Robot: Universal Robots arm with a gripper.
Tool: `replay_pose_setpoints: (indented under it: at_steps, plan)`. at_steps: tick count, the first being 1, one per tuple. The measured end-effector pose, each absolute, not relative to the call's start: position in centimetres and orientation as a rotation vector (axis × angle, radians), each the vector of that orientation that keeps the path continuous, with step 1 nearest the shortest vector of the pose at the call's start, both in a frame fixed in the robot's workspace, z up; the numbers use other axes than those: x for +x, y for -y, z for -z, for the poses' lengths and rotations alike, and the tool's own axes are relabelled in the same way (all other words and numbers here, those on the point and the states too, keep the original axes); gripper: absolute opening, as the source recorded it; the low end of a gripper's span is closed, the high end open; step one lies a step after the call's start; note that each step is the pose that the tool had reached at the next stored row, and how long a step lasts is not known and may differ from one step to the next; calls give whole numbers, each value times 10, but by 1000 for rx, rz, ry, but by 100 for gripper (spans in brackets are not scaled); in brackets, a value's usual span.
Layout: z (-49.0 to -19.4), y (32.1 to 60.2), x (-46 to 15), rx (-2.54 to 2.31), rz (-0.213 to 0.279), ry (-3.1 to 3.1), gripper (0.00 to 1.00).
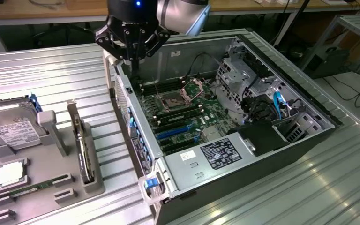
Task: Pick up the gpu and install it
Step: 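Reach for the gpu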
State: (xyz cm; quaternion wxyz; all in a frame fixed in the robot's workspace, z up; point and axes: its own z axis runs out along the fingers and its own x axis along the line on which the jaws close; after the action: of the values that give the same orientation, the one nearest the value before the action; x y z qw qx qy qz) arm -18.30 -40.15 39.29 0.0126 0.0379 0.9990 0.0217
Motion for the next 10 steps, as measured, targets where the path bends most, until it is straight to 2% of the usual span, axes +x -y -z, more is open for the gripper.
replay_pose_setpoints:
  at_steps: [10]
  plan:
    - [-393,402,-190,118,-68,-3114,11]
